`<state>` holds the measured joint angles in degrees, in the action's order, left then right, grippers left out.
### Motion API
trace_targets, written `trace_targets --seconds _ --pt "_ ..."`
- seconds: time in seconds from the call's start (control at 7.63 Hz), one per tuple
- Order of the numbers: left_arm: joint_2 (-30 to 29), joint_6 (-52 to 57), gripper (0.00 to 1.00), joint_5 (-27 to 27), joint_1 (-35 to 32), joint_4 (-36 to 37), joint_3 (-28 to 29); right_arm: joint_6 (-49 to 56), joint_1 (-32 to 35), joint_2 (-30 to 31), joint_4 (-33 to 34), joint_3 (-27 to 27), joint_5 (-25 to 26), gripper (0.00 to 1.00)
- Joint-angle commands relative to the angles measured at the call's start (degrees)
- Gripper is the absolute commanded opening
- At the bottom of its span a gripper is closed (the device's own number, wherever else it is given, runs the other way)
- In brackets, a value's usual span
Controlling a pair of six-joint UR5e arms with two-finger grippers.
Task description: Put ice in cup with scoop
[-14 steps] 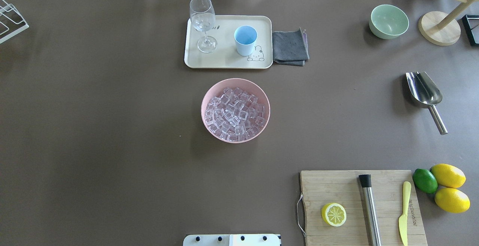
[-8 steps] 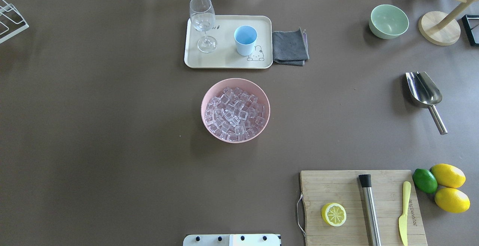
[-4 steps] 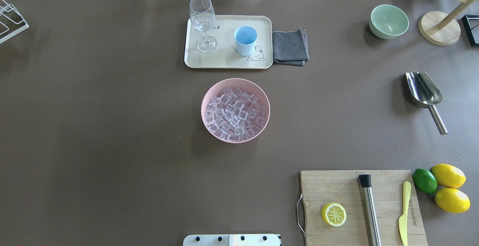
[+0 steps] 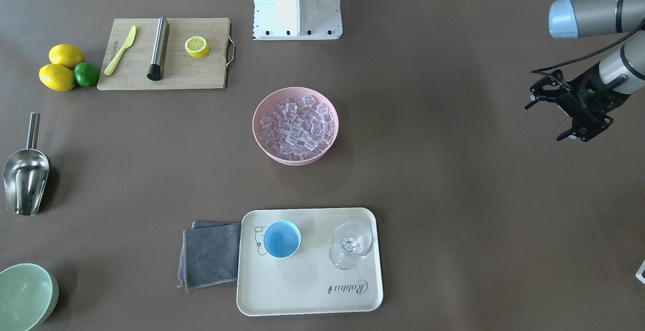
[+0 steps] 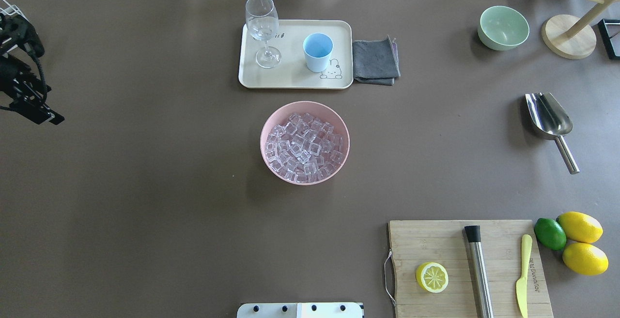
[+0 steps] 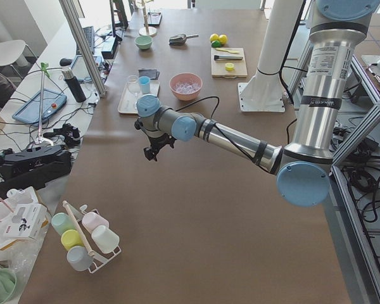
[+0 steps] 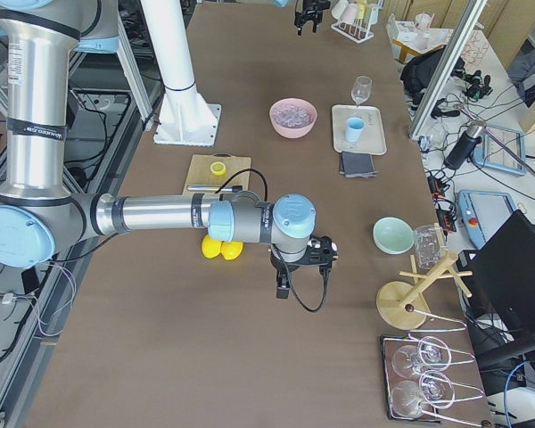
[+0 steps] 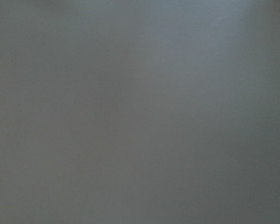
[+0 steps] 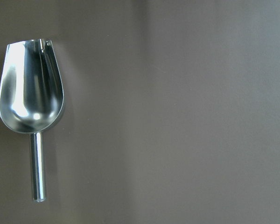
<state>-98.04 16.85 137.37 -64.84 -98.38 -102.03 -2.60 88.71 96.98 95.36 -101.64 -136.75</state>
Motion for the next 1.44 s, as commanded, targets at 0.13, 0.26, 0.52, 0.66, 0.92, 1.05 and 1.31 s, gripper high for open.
trace_targets --seconds 0.13,0.26,0.52,0.66,0.92,1.05,1.31 --pt "-3.91 0.03 0.99 -0.61 13.91 -9.34 0.43 -22.04 -9.31 1.98 -16.2 -2.95 0.95 0.99" --pt "-4.0 -0.15 0.99 -2.79 17.34 -15.99 1.91 -25.4 -12.04 1.55 -17.57 -3.82 1.3 0.99" --pt "-5.3 -0.06 0.99 -11.37 22.36 -20.0 1.92 -37.59 -17.75 2.85 -28.84 -4.98 7.7 0.99" --pt "-6.36 -0.15 0.99 -14.47 24.13 -20.97 1.92 -40.26 -20.39 3.12 -31.35 -4.98 10.59 0.99" --pt "-11.62 -0.15 0.99 -14.59 25.98 -21.5 4.46 -46.5 -25.48 4.0 -38.71 -4.02 15.77 0.99" --pt "-12.6 -0.15 0.99 -14.68 27.47 -22.29 5.17 -47.92 -27.25 4.0 -40.67 -2.44 16.85 0.99" --pt "-17.51 -0.24 0.99 -16.26 27.84 -22.56 10.07 -47.32 -29.29 4.09 -44.98 0.9 18.0 0.99"
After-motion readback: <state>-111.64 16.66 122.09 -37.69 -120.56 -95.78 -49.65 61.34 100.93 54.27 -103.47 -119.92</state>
